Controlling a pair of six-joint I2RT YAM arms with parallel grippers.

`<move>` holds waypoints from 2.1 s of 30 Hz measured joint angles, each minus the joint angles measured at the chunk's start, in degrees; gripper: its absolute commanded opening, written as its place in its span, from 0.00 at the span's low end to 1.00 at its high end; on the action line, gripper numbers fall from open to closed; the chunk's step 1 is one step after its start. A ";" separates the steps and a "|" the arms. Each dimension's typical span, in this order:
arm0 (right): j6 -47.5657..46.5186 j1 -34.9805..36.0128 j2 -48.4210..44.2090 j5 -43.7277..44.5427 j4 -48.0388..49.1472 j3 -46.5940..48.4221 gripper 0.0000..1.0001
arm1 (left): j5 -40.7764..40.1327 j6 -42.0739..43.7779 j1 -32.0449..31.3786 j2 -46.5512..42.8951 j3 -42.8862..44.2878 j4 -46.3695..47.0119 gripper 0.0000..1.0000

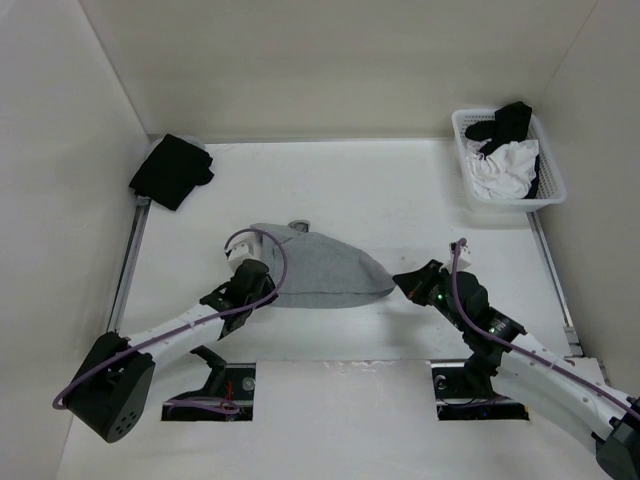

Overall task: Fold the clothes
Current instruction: Flatten the tank top out

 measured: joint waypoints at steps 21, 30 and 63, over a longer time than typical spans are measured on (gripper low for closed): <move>-1.73 -0.26 0.15 -0.04 -0.94 1.60 0.00 | 1.36 -0.31 -0.83 -3.80 3.10 -4.76 0.00; -8.28 -0.15 -3.17 1.38 -8.50 19.41 0.00 | 1.09 0.48 -0.66 -21.84 22.84 -13.86 0.00; -28.63 -10.34 36.15 4.59 -16.46 76.78 0.00 | -1.25 10.25 19.98 6.19 54.95 -2.93 0.00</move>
